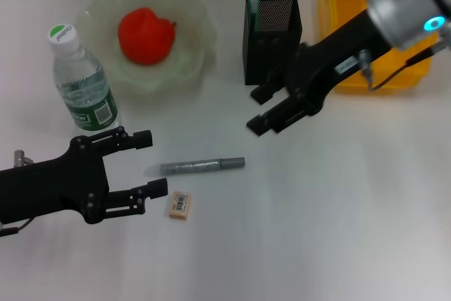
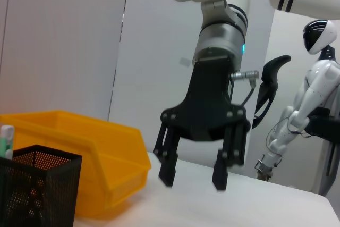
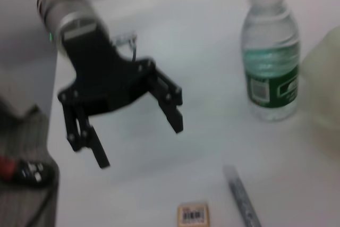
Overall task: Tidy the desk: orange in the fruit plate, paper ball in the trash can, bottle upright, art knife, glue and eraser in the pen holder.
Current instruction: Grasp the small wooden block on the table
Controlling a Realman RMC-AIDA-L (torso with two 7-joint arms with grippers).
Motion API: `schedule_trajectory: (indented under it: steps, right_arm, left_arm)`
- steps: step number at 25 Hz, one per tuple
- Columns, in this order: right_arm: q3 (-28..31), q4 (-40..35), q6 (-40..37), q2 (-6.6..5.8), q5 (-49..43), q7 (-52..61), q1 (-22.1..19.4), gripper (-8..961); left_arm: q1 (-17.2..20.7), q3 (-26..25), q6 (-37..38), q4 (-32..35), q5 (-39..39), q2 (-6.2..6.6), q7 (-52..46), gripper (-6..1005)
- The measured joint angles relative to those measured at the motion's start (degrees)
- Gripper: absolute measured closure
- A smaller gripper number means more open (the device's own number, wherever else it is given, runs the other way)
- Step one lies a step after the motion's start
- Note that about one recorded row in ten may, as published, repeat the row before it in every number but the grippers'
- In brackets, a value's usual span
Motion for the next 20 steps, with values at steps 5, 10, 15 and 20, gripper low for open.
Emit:
schedule_trajectory:
  steps: [5, 10, 15, 20]
  right_arm:
    - [-3.5, -0.2, 2.0, 1.92, -3.6, -1.4, 1.2, 337]
    - [-7.8, -0.2, 2.6, 2.01, -3.7, -1.6, 0.9, 338]
    - [-5.7, -0.6, 3.4, 2.01, -3.4, -2.8, -1.4, 340]
    - [1.5, -1.5, 1.4, 1.41, -0.8, -5.2, -5.8, 342]
  left_arm:
    - [0.0, 0.4, -0.2, 0.2, 0.7, -0.29, 0.0, 185]
    - [-1.2, 0.6, -0.8, 0.3, 2.7, -0.47, 0.0, 185]
    - [-2.2, 1.2, -2.2, 0.4, 4.4, -0.66, 0.3, 185]
    - [-3.3, 2.8, -4.2, 3.5, 7.3, -1.69, 0.0, 185]
